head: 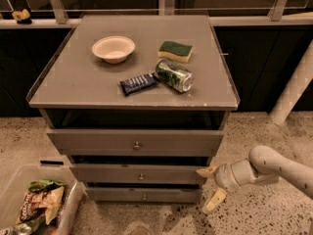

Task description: Close middle drawer

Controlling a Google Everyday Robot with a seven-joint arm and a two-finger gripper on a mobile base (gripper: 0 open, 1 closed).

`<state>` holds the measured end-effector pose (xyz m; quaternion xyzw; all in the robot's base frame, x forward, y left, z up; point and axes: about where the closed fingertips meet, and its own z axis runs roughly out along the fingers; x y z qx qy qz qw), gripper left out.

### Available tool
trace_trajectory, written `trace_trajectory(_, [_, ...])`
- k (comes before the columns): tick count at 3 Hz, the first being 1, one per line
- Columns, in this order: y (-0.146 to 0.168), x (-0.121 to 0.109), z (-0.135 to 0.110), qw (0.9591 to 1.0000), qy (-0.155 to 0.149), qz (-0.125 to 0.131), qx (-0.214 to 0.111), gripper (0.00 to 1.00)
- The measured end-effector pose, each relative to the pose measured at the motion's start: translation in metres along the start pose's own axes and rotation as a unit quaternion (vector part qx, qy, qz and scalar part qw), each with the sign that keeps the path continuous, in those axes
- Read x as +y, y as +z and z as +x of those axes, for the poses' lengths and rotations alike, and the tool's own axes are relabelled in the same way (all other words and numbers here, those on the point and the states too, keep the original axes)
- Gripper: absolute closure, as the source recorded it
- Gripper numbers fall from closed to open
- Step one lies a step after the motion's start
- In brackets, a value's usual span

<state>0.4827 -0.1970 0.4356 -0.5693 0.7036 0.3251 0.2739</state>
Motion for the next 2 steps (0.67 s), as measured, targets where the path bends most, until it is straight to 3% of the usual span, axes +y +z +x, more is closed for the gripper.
trace_trajectory(1, [-0.0102, -0.0207, -0.0048, 0.9996, 0.008, 0.025, 0.003, 0.0])
trace_trajectory(2, [-0.0096, -0.0175, -0.0046, 0.9996, 0.008, 0.025, 0.003, 0.0])
